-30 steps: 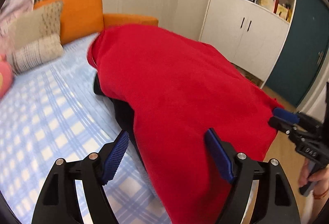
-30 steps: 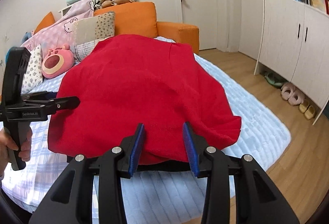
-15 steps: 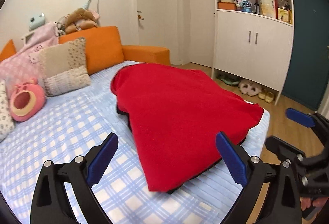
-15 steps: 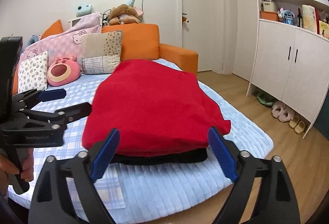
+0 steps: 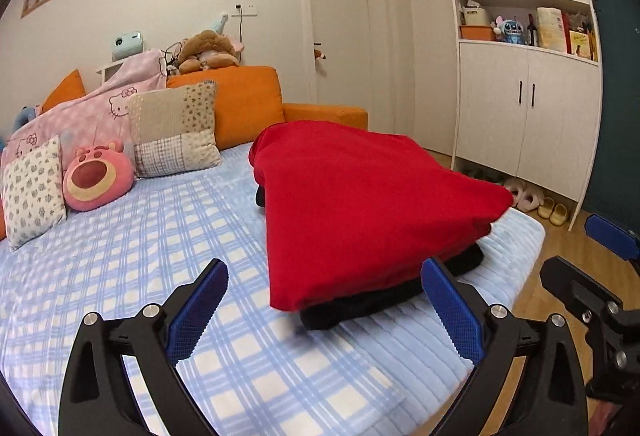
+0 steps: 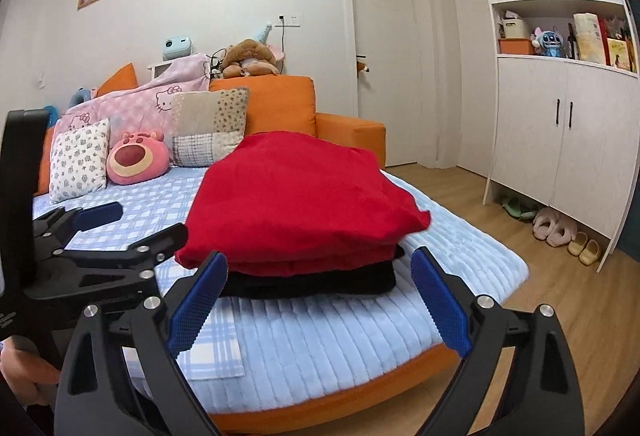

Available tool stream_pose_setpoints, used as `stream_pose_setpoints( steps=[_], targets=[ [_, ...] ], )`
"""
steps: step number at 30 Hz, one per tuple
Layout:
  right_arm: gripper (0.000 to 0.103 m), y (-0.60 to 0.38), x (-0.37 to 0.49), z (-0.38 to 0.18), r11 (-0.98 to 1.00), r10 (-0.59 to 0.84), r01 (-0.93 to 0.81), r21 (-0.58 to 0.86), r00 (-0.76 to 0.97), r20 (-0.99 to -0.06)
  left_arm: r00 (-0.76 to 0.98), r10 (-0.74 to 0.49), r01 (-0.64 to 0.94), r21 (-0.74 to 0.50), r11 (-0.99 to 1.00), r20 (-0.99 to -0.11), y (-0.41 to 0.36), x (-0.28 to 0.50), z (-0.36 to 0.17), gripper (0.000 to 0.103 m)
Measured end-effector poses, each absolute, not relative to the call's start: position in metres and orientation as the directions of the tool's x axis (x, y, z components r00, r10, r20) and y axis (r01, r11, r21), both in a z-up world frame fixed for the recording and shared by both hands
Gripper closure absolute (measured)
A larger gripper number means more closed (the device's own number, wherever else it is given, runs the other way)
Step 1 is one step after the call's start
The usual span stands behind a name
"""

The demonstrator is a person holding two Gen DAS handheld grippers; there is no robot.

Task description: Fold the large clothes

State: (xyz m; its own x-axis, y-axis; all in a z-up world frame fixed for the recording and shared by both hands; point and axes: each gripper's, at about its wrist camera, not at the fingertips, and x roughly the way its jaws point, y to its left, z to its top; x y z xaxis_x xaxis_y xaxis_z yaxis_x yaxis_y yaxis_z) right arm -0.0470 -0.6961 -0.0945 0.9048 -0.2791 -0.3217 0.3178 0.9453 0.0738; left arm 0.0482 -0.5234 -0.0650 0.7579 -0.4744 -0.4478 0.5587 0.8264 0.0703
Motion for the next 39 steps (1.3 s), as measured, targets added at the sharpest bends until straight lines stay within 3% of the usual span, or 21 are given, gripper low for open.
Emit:
stream_pose_setpoints(
  steps=[11, 27, 39],
  targets=[
    [0.011, -0.69, -0.054, -0.11, 0.94, -0.292, 0.332, 0.08, 0.902, -0.317, 0.775, -0.496, 0.564, 0.075, 0.822, -0.391, -0.514, 0.033, -0.066, 0.003],
    [0.011, -0.673, -0.025, -0.103, 0.942, -0.313, 0.336, 0.016, 0.892, -0.325, 0.716, -0.522, 0.609, 0.048, 0.792, -0.464, -0.524, 0.061, -0.07, 0.003],
    [0.011, -0.681, -0.023, -0.097, 0.931, -0.337, 0.364, 0.027, 0.886, -0.317, 0.733, -0.512, 0.594, 0.055, 0.802, -0.448, -0.532, 0.071, -0.065, 0.003]
  ],
)
